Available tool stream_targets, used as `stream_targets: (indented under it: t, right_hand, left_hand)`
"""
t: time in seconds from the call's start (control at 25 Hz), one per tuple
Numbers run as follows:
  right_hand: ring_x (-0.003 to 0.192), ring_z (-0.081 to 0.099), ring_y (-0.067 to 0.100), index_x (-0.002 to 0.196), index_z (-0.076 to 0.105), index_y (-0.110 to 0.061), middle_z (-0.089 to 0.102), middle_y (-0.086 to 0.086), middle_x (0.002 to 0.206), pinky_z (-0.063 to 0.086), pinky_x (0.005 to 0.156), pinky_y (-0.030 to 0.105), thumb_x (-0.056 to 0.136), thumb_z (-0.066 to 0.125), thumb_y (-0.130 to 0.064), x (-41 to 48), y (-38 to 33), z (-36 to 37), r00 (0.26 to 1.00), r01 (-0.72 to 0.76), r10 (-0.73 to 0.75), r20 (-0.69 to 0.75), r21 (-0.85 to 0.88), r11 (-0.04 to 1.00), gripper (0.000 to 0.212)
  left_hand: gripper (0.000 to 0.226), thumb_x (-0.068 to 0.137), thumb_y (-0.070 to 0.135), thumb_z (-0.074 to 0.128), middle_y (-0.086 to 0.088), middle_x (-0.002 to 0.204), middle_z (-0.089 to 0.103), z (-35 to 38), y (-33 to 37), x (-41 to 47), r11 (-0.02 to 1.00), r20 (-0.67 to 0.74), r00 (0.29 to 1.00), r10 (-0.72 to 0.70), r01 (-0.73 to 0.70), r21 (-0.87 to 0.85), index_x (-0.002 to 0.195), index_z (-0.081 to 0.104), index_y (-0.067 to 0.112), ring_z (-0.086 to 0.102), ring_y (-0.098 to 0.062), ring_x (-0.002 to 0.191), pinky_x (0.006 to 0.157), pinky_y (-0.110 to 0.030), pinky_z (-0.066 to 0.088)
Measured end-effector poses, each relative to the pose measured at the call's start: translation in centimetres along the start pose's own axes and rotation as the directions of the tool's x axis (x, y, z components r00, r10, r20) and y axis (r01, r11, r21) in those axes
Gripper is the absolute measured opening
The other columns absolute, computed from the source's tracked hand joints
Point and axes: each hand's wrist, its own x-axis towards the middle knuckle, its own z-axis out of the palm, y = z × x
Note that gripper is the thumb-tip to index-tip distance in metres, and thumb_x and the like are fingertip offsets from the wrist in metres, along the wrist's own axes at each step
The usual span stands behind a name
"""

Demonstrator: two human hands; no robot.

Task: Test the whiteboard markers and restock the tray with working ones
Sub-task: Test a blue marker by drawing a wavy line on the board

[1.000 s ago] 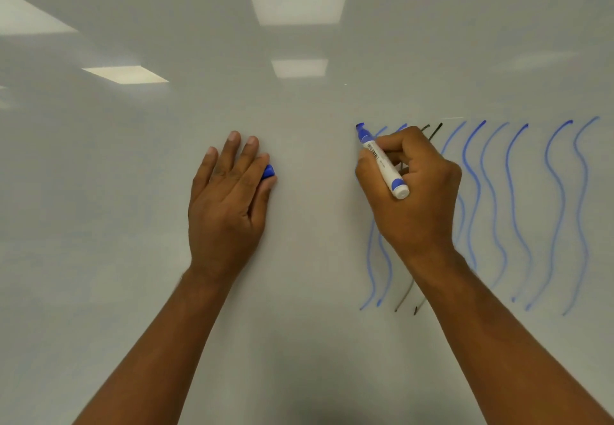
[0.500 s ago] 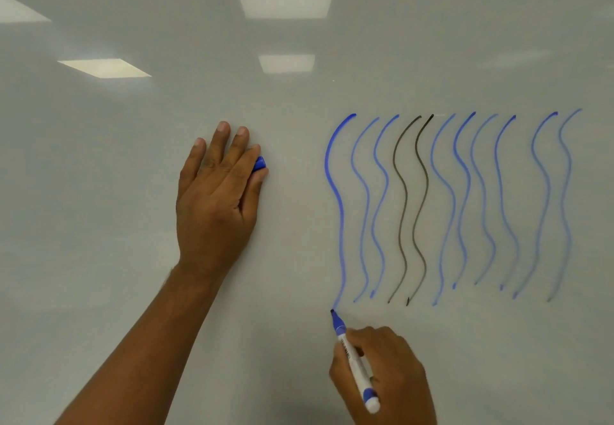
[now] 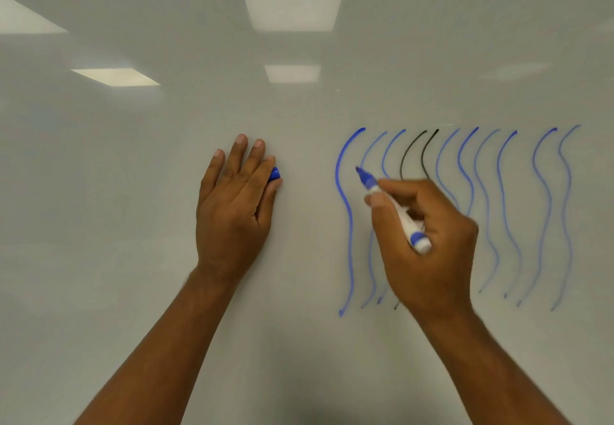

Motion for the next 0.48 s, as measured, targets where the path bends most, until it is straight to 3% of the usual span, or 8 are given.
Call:
stream_targets:
  t: [0.12,0.24,0.48]
  right_hand:
    - [0.064,0.062,0.009,0.089,0.068,-0.014,0.066,-0.010,0.074,0.047,0.054,0.025,0.087,0.072,-0.020,3.5,-0.4,1.8,0.998,0.055,-0.055,0.007,-0.070,0.996,0.007]
    - [0.066,0.063,0.018,0.088,0.068,-0.013,0.067,-0.001,0.073,0.051,0.056,0.039,0.088,0.069,-0.022,4.4,-0.5,3.3,0.994,0.086,-0.075,0.076,-0.161,0.983,0.009]
    - [0.057,0.050,0.027,0.072,0.063,-0.015,0.051,0.002,0.057,0.041,0.059,0.045,0.084,0.064,-0.018,-1.4,0.8,3.1,0.949,0.306,-0.237,0.209,-0.416,0.856,0.013]
  left_hand:
    - [0.040,0.109,0.023,0.062,-0.013,0.152,0.057,0.0,0.1,0.0,1.000,0.019,1.000,-0.007,0.007,-0.002,0.144,0.061,0.002,0.048,-0.032,0.149,0.125,-0.052,0.036]
    - [0.042,0.109,0.023,0.063,-0.013,0.152,0.056,-0.1,0.0,0.0,1.000,0.028,1.000,-0.006,0.007,-0.003,0.145,0.060,0.002,0.048,-0.032,0.148,0.125,-0.053,0.037]
    - [0.042,0.111,0.025,0.059,-0.015,0.152,0.057,-0.1,0.1,0.0,1.000,0.019,1.000,0.004,-0.003,-0.013,0.144,0.060,0.001,0.048,-0.032,0.148,0.125,-0.052,0.037]
